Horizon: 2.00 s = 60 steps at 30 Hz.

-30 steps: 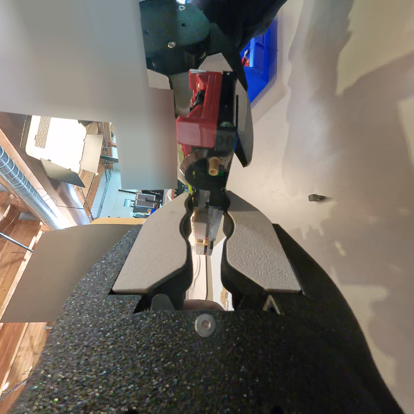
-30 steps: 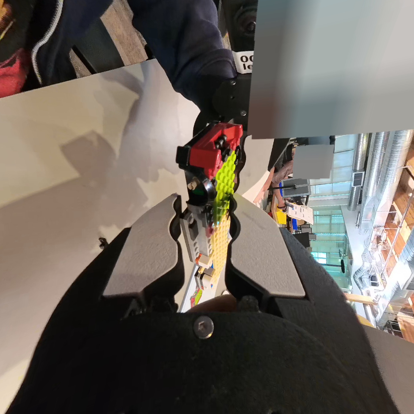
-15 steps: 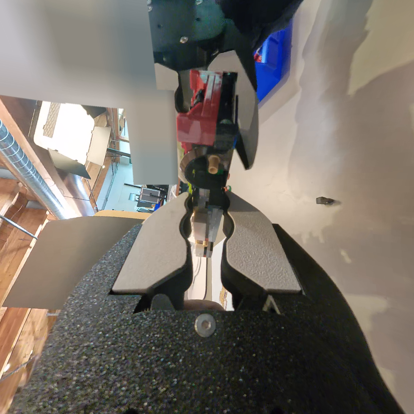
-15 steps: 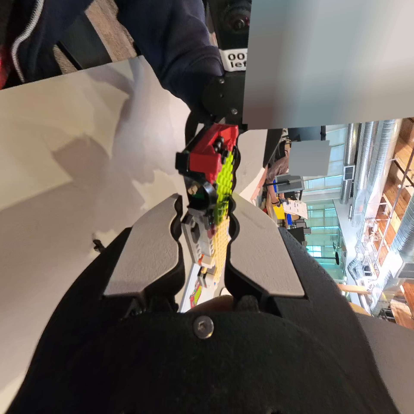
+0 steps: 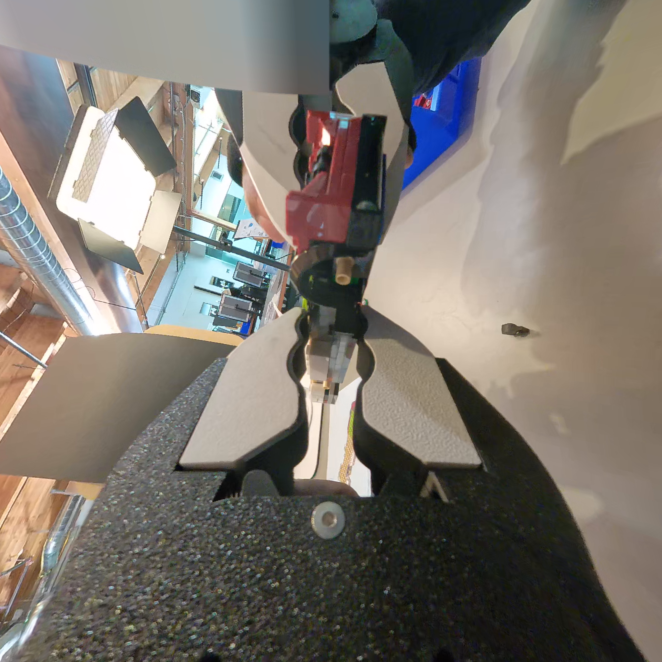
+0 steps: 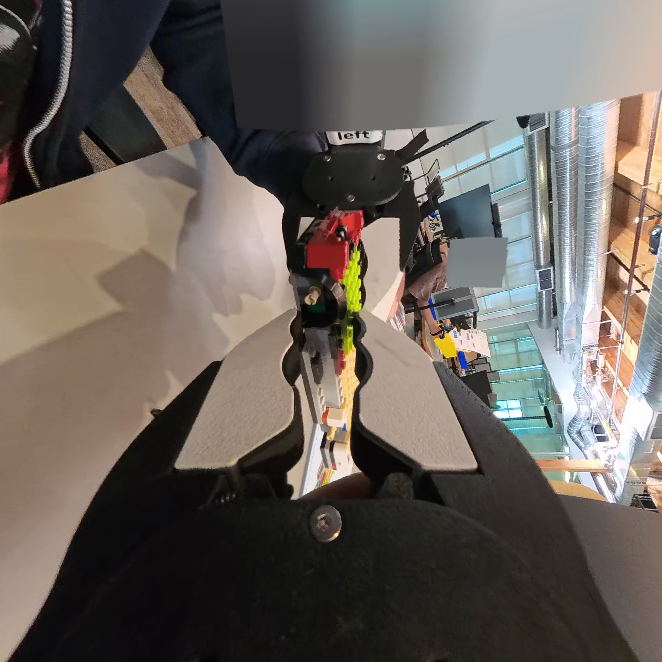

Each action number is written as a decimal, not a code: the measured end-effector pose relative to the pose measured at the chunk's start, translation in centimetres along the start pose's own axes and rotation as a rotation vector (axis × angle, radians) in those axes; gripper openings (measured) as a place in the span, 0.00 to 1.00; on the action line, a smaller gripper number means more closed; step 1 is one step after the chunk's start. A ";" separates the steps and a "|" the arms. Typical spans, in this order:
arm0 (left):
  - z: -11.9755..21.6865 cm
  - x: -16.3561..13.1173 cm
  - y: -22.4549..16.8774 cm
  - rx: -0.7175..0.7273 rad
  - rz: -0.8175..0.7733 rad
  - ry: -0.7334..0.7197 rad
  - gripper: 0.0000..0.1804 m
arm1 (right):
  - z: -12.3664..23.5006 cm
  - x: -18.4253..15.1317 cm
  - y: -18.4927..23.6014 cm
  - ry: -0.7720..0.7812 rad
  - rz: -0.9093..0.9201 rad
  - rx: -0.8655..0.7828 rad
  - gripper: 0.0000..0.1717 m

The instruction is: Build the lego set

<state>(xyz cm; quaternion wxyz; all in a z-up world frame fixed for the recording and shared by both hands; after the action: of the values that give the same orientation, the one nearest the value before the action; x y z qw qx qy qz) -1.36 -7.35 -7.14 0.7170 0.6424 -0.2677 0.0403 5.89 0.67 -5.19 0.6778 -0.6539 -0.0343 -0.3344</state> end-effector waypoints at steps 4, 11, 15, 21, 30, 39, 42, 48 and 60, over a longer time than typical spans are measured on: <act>-0.1 -0.2 -0.1 -0.004 0.002 0.013 0.14 | 0.0 -0.1 0.1 0.004 0.012 0.008 0.15; 0.0 -0.7 0.4 0.027 -0.014 0.041 0.14 | 0.2 0.2 -0.1 0.015 0.012 -0.032 0.22; -0.1 -0.8 0.1 0.001 -0.024 0.054 0.14 | -0.1 0.8 0.0 0.003 0.017 -0.008 0.26; -0.4 -0.6 -0.2 -0.031 -0.015 0.049 0.14 | -0.8 0.7 0.5 0.001 0.033 0.035 0.22; -0.6 -0.6 -0.3 -0.053 0.003 0.051 0.14 | -0.7 0.7 0.4 -0.012 0.050 0.050 0.17; -0.9 -0.9 -0.9 -0.117 0.041 0.056 0.14 | -1.3 0.5 1.1 0.005 0.025 0.079 0.30; -0.9 -0.7 -1.1 -0.137 0.043 0.048 0.14 | -1.4 0.5 1.1 -0.010 0.027 0.077 0.22; -0.9 -0.6 -1.1 -0.144 0.056 0.043 0.14 | -1.3 0.5 1.1 -0.023 0.022 0.080 0.21; -0.8 -3.1 -0.3 0.013 0.004 0.116 0.14 | -0.4 -1.4 0.0 0.079 -0.026 -0.062 0.30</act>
<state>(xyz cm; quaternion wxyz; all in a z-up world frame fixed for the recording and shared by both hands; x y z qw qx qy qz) -3.59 -5.73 -8.73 0.7271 0.6430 -0.2267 0.0804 4.65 0.89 -5.95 0.6536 -0.6604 -0.0058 -0.3696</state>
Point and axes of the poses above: each gripper's, where its closed fingertips meet, z back along the fingers, x out of its top, y = z × x across the jaws, the point moved 6 cm from there along z, back along the fingers, and after that the axes turned 15 degrees about -y, right-handed, at the moved point
